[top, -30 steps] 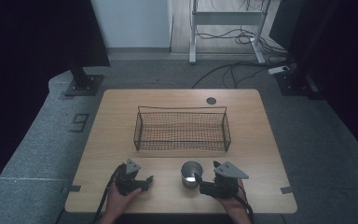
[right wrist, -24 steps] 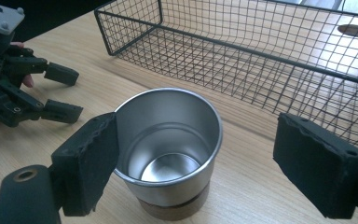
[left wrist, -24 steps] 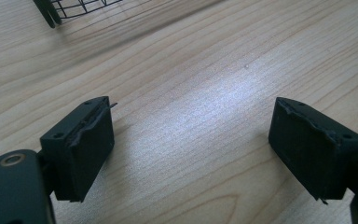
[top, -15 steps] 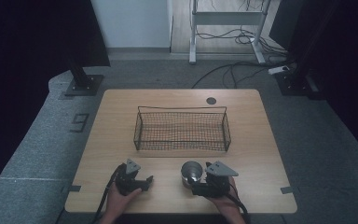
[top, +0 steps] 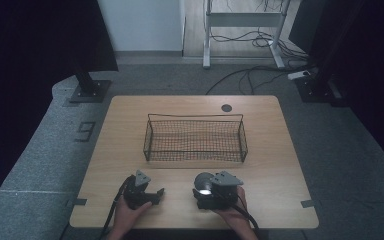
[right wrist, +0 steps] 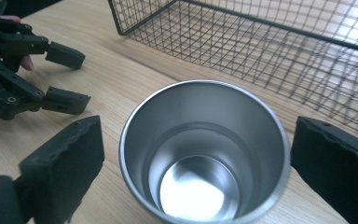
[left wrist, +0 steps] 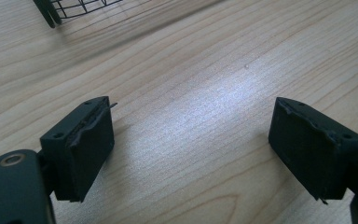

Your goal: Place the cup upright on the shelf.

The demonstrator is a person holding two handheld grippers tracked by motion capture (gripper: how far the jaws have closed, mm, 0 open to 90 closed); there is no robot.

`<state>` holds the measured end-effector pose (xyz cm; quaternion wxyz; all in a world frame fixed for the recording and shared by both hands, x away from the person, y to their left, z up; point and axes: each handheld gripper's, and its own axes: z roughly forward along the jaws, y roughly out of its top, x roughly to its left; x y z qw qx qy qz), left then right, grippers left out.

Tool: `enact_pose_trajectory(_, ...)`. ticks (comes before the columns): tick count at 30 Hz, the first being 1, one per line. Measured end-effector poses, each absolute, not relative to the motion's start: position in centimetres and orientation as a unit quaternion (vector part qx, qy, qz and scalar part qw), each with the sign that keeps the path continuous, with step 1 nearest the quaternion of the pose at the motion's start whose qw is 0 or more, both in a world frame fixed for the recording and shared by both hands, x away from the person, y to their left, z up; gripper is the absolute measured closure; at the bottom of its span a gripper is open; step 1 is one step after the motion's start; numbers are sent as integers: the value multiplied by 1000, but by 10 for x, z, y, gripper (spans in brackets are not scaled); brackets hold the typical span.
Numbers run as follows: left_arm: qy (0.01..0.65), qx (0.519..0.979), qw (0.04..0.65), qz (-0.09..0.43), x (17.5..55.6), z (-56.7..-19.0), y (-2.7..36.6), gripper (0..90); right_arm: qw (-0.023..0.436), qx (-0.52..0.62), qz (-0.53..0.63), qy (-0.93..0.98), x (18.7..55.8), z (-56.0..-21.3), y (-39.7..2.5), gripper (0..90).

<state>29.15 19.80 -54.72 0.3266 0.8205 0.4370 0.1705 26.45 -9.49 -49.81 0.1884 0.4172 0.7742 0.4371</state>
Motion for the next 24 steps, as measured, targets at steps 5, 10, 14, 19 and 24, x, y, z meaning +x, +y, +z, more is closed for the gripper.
enact_pose_trajectory(5, 437, 821, 326, 171, 291, -547, 198, 139, 198, 415, 417, 784, 272, -505, -84, 31)
enact_pose_trajectory(10, 437, 821, 327, 171, 291, -547, 198, 139, 188, 423, 419, 781, 274, -512, -90, 84)
enact_pose_trajectory(14, 437, 820, 327, 171, 291, -547, 198, 139, 180, 420, 429, 779, 274, -514, -91, 129)
enact_pose_trajectory(19, 437, 820, 327, 171, 291, -547, 198, 139, 184, 417, 426, 781, 275, -514, -89, 133)
enact_pose_trajectory(24, 437, 821, 327, 171, 291, -547, 198, 139, 176, 414, 425, 785, 276, -513, -90, 137)
